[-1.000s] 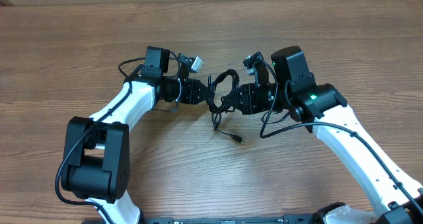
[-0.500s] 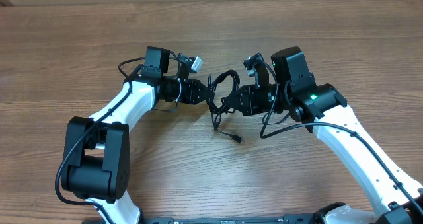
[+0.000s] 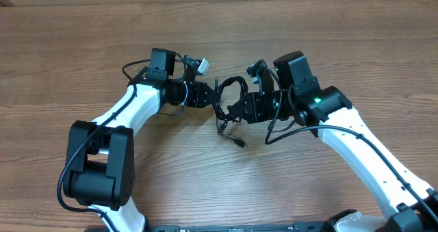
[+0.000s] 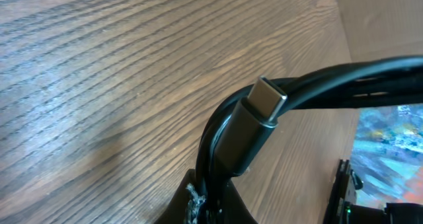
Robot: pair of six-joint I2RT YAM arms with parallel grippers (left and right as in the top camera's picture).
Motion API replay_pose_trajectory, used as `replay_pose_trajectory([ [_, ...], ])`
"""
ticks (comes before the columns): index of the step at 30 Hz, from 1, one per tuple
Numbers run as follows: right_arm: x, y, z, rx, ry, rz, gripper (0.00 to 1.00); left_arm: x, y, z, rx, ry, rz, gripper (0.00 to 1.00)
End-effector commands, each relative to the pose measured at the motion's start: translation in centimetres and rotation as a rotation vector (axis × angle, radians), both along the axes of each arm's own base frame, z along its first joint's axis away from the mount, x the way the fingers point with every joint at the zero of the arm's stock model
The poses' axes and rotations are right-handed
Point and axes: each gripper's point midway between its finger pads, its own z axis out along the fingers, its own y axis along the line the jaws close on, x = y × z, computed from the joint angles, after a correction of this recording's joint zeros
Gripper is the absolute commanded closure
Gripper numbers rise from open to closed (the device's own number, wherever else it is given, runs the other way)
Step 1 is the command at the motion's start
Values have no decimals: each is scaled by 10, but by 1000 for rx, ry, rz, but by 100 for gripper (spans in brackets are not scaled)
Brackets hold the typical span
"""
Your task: Untangle cables
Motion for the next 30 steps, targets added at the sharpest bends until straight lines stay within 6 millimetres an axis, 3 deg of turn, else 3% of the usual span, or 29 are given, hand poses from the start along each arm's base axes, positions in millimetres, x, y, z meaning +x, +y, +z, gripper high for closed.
replay_pose_trajectory([
  [1, 1, 14, 12, 28, -26, 42, 96, 7, 2, 4, 21, -38, 10, 96],
  [30, -4, 35, -16, -219, -179, 16, 96, 7, 2, 4, 21, -35, 12, 96],
])
